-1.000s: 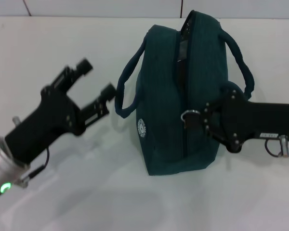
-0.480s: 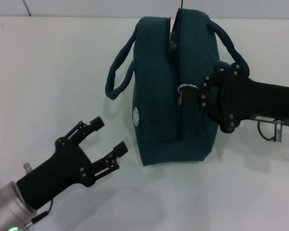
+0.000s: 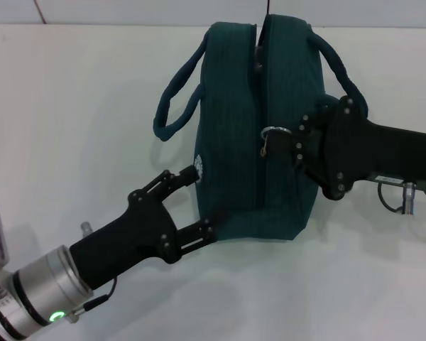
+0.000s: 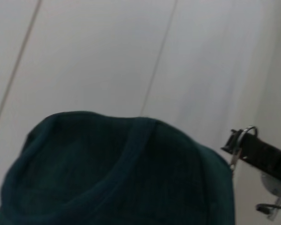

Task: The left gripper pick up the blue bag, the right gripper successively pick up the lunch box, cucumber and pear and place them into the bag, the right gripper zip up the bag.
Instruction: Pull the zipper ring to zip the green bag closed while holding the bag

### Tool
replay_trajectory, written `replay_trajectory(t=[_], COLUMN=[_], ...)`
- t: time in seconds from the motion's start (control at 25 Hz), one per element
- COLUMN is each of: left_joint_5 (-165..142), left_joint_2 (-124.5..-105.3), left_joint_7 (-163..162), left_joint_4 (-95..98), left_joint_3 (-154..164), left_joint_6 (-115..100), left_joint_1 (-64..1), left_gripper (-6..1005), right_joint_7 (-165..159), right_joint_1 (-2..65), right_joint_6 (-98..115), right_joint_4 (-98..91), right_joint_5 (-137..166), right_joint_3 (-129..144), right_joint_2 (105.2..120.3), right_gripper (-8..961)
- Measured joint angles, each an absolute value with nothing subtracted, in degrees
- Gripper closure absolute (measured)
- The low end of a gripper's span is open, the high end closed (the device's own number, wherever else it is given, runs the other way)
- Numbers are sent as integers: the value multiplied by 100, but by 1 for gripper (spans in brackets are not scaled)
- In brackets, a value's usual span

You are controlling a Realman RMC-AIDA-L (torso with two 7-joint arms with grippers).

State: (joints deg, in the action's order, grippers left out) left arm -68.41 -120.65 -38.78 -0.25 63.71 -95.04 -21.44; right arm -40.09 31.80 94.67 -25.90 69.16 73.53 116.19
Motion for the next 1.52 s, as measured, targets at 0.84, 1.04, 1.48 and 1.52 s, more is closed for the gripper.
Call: replay_trajectory(t=[0.84, 1.04, 1.48, 1.52], left_joint_5=[-6739, -6737, -6838, -6852], left_joint_2=[-12076, -12061, -12056, -12054], left_joint_7=[-3877, -3859, -3137, -3071], left_joint_4=[-184, -117, -26, -26], left_joint_3=[6310, 6328, 6362, 6364], left_joint_6=[-9408, -9339, -9254, -9254], left_joint_1=[-2740, -2744, -2747, -2748], left_gripper=[222, 241, 464, 504], right_joint_7=[-3769, -3671, -3631, -3614], right_joint_1=[3065, 3058, 3055, 3055], right_joint_6=[9507, 9529, 9519, 9519], right_joint_4=[-2605, -2599, -2592, -2592], right_joint_5=[6801, 6782, 6538, 6501], right_joint_3=[7425, 7410, 7391, 7392], right_joint_2=[11618, 11608, 11607, 11607], right_gripper=[946, 946, 946, 946])
